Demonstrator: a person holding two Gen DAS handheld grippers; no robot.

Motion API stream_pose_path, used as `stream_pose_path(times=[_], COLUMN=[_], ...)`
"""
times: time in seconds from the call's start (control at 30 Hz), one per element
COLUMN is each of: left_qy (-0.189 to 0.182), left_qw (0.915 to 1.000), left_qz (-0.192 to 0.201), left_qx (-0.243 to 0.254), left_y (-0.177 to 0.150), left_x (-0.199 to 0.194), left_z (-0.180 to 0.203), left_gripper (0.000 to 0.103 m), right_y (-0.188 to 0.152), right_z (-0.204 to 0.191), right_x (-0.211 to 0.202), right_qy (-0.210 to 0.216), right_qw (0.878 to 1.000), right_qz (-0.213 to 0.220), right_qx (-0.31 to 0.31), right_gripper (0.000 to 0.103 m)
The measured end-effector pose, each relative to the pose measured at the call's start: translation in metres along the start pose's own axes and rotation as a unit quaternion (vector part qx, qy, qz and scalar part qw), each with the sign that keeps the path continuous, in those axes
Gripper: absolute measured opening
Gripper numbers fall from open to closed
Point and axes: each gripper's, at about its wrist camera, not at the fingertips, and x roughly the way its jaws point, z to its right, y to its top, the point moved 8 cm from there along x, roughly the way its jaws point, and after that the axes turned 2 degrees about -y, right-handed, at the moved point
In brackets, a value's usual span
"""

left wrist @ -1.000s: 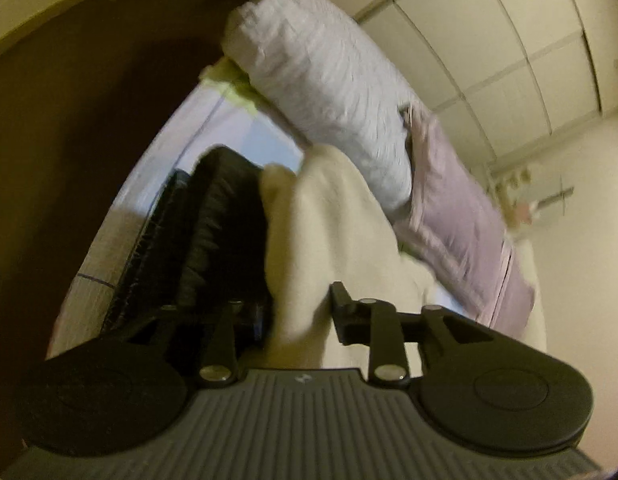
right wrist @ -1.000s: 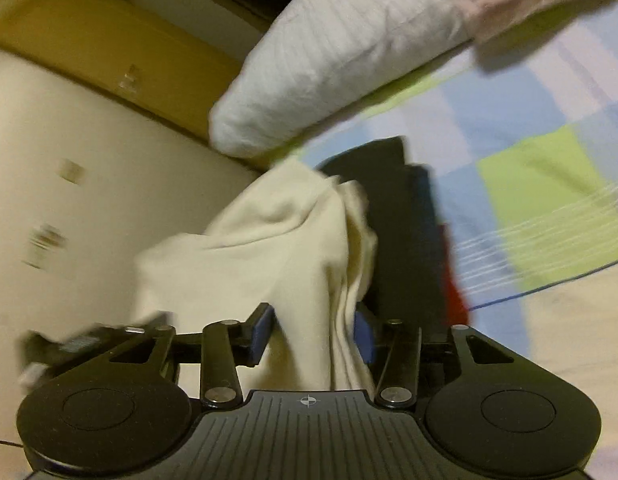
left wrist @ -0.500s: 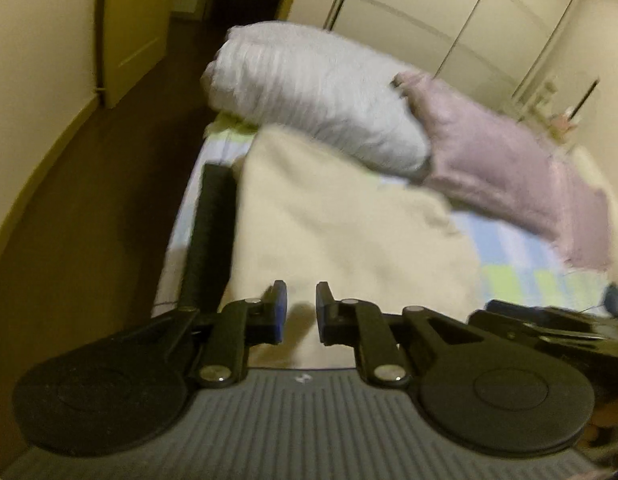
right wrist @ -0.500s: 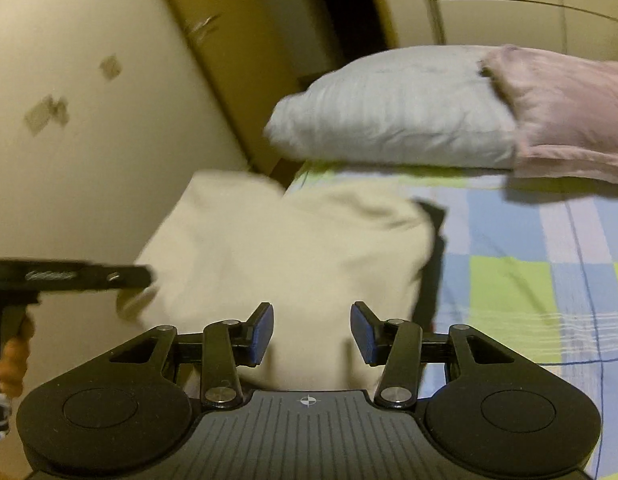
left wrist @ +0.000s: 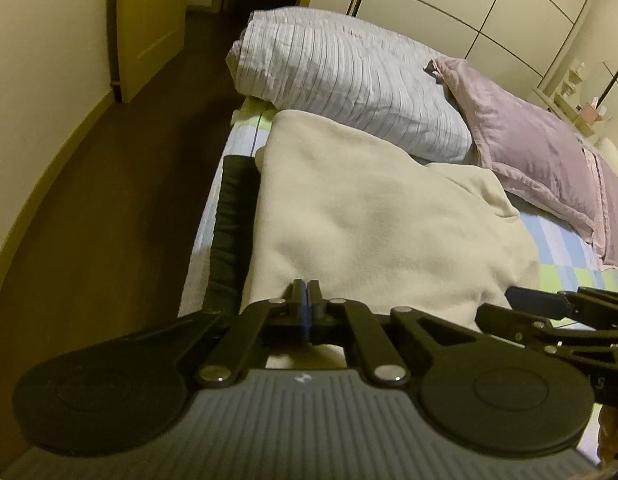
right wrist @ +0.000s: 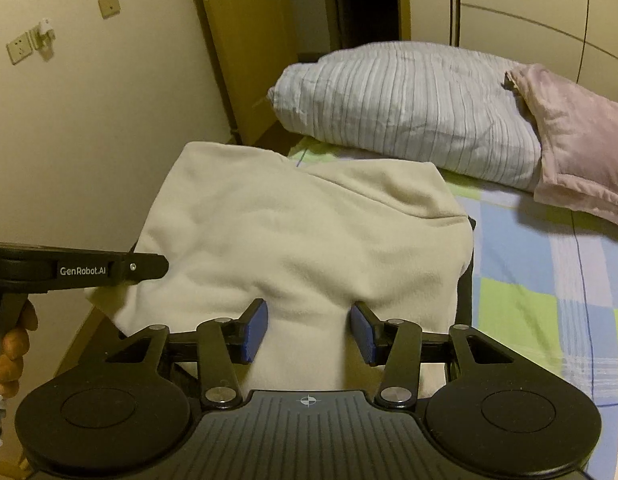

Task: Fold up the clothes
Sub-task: 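Lower the cream shirt onto the dark clothes stack and open both grippers, then smooth the cream shirt on top of the stack with both grippers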

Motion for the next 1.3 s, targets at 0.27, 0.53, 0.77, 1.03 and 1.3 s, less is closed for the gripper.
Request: stream_pose_path(times=[0.27, 0.53, 0.77, 1.03, 1.3], left_qy=[-0.016, 0.0, -0.015, 0.002, 0.049], left_qw=[0.9993, 0.9993, 0.9997, 0.9992, 0.9968], left_qz=[0.032, 0.007, 0.016, 0.022, -0.003], left_qx=[0.01, 0.038, 0.012, 0.033, 0.063], left_y=[0.048, 0.078, 0.077, 0.024, -0.013], left_x=[-0.021, 0.043, 0.05, -0.033, -0.019], left_z=[0.013, 0.007, -0.013, 0.003, -0.007], left_gripper=[0.004, 0.005, 0.002, 0.006, 0.013], right_y=[0.038, 0.073, 0.074, 0.018, -0.015], right_z=[0.035, 0.096, 0.099, 0.06, 0.027], right_x=[-0.022, 0.04, 0.052, -0.04, -0.021], right_qy=[0.01, -0.023, -0.025, 0.022, 0.008], right_qw=[0.999, 0.994, 0.995, 0.998, 0.999], right_qz=[0.019, 0.013, -0.006, 0.013, -0.034], right_qx=[0.04, 0.102, 0.092, 0.054, 0.023], right_gripper=[0.047, 0.047, 0.047, 0.047, 0.047])
